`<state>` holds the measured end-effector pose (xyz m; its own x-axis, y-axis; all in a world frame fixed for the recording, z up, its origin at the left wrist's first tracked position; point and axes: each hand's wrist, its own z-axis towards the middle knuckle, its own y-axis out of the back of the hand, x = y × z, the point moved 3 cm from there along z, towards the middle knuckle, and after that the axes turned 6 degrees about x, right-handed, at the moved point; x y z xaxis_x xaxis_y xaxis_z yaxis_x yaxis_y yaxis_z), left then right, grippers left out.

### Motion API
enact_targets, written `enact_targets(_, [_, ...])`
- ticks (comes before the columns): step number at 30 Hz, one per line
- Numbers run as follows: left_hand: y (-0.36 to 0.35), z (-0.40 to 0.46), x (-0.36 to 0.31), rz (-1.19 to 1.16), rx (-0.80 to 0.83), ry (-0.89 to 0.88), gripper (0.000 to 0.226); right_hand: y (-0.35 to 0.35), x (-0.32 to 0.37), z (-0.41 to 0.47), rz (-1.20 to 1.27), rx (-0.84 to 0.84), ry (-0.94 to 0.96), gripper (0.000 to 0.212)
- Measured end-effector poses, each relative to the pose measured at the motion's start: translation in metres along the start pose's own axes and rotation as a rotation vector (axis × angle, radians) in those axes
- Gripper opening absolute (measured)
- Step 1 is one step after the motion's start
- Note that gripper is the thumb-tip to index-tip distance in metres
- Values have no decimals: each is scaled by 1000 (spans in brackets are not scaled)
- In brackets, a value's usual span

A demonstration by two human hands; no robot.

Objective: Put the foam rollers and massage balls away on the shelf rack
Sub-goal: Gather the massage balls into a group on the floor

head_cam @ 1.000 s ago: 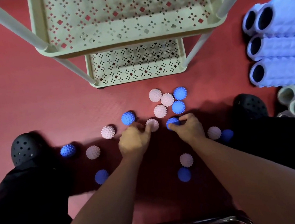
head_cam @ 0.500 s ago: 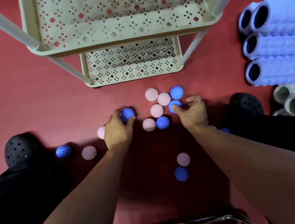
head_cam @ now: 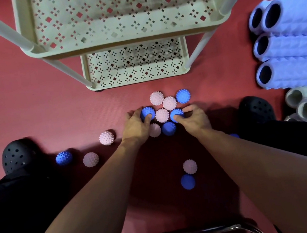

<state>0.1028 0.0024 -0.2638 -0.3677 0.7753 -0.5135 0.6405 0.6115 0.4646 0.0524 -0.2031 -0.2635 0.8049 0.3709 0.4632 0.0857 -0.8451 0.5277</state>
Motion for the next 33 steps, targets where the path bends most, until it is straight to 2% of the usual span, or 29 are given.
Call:
enact_targets(4, [5,-1,4,26,36,-7,61,6,0,1,-28,19,25,38])
enact_targets(7, [9,-3,9,-6,-15,-40,55,17,4,4,-62,-77,49,37])
enact_targets(9, [16,-6,13,-4,-136,-71,44,28,11,11,-69,-184,98,34])
enact_targets(11, [30,-15,19,92,-348,-78,34,36,21,21,-121,-207,170,32])
enact_targets(13, [45,-28,31,220,-511,-2,35,39,30,30,-222,-97,238,38])
enact_targets(14, [50,-34,40,252,-514,52,39,38,33,34,-264,-16,272,43])
enact_targets(16, [51,-43,58,281,-386,132,45,31,32,38,-308,117,289,49])
enact_targets(18, [46,-49,75,288,-247,184,43,26,28,39,-274,133,256,49])
enact_targets(20, [45,-52,84,223,-262,179,39,23,24,39,-182,71,210,43])
enact_targets(23, [41,-49,77,-7,-330,213,42,23,18,36,-84,20,133,38])
enact_targets(27, [20,-36,48,-361,-224,131,44,20,12,31,-25,13,102,44])
enact_targets(33, [-2,-20,21,-404,-94,29,44,21,9,29,-26,35,72,43])
